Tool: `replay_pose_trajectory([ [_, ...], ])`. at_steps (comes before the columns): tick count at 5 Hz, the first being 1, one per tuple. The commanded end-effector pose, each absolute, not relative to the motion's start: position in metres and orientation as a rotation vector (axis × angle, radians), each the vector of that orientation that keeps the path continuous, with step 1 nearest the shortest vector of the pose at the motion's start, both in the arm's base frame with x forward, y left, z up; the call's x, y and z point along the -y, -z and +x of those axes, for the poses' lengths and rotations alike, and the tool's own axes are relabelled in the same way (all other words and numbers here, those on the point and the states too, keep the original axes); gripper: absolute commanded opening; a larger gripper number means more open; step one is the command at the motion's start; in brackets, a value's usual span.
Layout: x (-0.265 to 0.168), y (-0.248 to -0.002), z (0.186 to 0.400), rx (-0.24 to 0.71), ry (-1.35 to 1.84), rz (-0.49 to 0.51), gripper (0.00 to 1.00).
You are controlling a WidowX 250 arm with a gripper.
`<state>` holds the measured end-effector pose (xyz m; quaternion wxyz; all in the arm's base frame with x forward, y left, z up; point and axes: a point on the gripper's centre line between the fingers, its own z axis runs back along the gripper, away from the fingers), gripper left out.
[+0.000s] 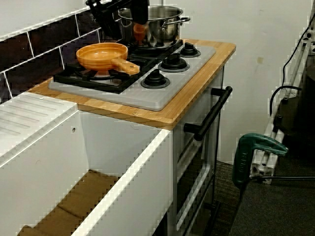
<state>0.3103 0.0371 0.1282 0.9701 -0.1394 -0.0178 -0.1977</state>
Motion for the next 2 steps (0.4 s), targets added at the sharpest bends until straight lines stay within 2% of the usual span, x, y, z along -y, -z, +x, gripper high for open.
replay_pose_trajectory([
  [1,-0.040,-0.118,0.313,0.134,0.311,-0.215,1.00],
  [2,-0.035,-0.107,0.316,0.157,0.296,-0.166,1.00],
])
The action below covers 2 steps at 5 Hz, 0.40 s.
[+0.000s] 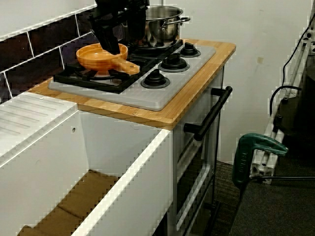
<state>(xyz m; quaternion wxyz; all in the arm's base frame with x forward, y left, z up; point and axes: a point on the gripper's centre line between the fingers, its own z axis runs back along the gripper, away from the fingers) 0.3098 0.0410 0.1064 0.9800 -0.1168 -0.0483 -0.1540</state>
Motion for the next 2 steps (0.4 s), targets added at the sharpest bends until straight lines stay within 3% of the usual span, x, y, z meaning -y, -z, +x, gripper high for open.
replay_pose_trajectory([
  [1,-0.0348,-0.1010,0.3157,0.188,0.282,-0.151,1.00],
  [2,-0.0377,-0.0953,0.3154,0.192,0.302,-0.145,1.00],
])
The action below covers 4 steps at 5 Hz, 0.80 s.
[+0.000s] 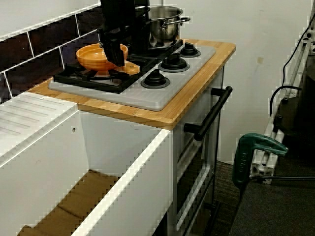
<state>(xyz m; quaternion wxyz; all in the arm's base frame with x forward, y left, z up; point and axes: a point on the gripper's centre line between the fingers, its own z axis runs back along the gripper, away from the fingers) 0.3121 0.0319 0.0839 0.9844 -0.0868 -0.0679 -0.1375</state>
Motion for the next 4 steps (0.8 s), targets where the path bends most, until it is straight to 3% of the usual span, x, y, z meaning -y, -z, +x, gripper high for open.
replay_pose_trajectory([
  [1,-0.048,-0.093,0.315,0.189,0.317,-0.147,1.00],
  [4,-0.049,-0.079,0.305,0.217,0.304,-0.143,1.00],
])
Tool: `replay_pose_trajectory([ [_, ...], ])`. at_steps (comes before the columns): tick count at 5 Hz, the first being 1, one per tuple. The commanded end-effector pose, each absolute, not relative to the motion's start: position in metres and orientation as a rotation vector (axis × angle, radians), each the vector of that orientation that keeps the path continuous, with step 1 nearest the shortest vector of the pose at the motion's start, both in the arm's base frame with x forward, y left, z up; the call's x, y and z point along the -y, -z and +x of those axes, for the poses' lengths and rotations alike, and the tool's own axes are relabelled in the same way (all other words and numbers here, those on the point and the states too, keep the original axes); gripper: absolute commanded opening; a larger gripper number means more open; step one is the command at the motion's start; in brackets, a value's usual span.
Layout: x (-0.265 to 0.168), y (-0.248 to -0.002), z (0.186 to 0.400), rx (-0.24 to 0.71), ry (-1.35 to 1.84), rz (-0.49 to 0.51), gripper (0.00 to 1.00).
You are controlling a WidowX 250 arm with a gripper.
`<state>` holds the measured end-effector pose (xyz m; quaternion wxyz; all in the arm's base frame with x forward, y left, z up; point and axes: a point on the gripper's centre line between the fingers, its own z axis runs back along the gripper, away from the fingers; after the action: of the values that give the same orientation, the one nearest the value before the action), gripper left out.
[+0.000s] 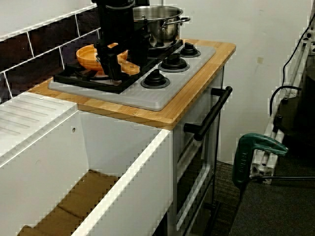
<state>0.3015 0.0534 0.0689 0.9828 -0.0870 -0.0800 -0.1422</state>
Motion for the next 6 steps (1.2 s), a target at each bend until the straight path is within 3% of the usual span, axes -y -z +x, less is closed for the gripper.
replay_pose_trajectory([
  [1,-0.045,-0.080,0.305,0.216,0.282,-0.167,1.00],
  [2,-0.042,-0.088,0.306,0.220,0.271,-0.191,1.00],
  [6,-0.039,-0.066,0.312,0.221,0.277,-0.147,1.00],
])
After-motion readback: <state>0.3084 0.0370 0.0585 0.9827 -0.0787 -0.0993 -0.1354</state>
